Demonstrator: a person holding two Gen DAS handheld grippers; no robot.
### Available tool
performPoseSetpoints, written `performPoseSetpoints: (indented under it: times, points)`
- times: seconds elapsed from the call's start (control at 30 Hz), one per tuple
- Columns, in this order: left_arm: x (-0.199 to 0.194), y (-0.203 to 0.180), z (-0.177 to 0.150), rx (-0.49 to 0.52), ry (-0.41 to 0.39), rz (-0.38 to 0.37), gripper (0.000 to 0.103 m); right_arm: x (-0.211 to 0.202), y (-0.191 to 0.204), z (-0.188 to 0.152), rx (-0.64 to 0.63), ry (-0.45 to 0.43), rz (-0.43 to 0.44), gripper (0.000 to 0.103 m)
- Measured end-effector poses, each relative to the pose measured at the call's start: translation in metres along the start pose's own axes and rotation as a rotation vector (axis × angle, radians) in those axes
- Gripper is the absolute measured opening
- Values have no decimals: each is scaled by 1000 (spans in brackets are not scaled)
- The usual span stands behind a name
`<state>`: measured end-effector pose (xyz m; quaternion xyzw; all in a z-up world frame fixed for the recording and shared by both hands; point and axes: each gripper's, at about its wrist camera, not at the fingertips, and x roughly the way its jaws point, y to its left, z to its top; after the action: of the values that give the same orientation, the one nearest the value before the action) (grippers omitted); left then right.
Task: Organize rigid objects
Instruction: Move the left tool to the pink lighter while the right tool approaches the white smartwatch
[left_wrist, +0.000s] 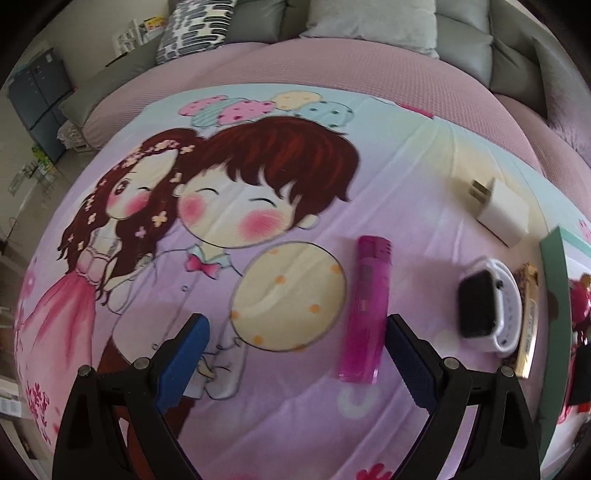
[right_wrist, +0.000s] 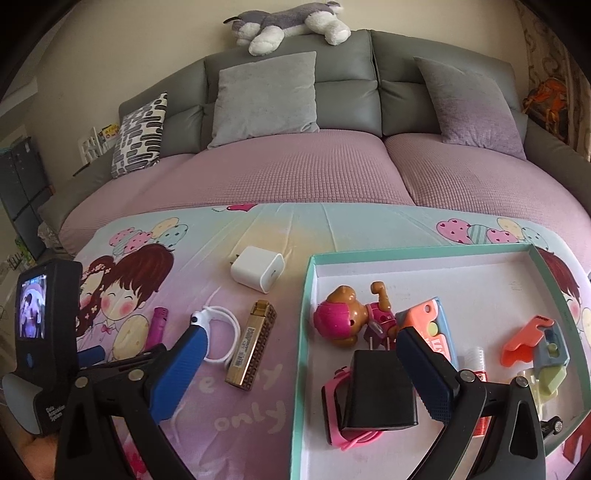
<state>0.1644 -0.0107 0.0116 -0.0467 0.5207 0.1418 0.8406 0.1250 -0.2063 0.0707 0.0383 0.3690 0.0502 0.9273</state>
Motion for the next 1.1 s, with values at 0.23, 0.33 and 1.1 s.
performPoseSetpoints:
  times: [0.23,0.33,1.1]
  points:
    - [5,5,4,-13,-37,-4,95,4,14,-2,-49,15,35,99]
    - [8,9,7,-5,-50,-14,95,6,21,-2,-61,17,58,98]
    - [7,38,3,0,-31,-106,74,59,65,-1,-174,145,110,76]
